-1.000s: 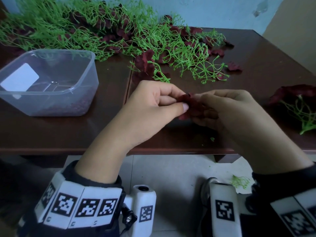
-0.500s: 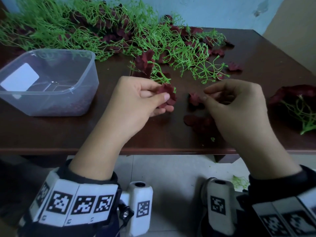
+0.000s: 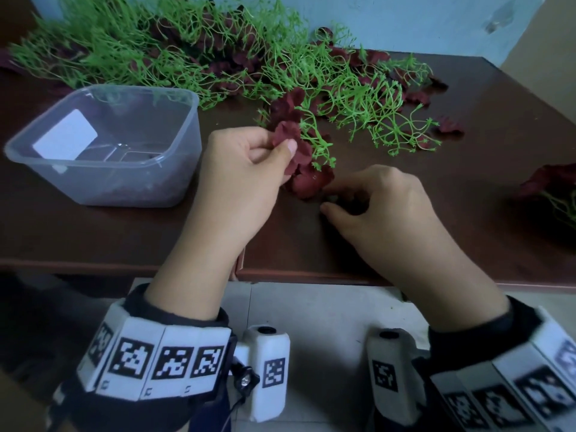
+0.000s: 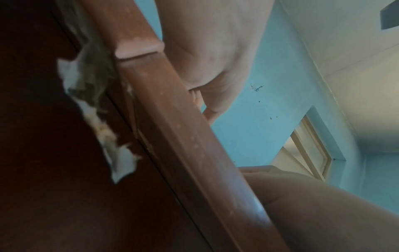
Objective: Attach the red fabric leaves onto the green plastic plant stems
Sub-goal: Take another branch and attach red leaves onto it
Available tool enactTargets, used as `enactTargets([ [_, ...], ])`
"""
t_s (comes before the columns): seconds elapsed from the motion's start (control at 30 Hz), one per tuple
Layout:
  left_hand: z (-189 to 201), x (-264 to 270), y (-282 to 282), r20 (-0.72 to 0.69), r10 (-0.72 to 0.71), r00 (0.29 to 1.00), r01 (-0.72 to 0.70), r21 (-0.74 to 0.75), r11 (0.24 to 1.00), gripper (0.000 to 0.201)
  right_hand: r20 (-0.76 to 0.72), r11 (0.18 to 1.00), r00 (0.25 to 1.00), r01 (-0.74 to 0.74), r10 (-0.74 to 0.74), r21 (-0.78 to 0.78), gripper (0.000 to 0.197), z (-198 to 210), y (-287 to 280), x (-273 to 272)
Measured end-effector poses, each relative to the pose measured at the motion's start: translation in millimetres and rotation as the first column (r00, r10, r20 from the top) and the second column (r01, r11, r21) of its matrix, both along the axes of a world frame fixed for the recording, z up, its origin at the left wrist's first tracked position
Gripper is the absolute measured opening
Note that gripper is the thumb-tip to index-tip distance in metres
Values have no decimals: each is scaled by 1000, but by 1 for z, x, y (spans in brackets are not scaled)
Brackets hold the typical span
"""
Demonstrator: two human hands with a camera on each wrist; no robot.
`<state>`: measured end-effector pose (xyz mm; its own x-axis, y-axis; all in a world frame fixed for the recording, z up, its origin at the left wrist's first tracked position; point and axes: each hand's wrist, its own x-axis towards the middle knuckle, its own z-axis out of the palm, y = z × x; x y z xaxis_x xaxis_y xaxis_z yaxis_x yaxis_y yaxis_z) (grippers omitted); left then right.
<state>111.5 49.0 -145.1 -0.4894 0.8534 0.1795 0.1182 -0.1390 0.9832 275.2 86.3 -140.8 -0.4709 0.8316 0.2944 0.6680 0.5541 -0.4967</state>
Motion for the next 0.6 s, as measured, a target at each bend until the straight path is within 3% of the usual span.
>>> enactTargets([
  [0.47, 2, -9, -7, 34, -93, 995, 92, 30, 995, 14, -76, 999, 997, 10, -14, -45, 10, 4, 5, -1],
  [0.6, 4, -10, -8, -30, -90, 995, 91, 31, 995, 11, -245, 999, 969, 22, -29, -29, 12, 4, 6, 1],
])
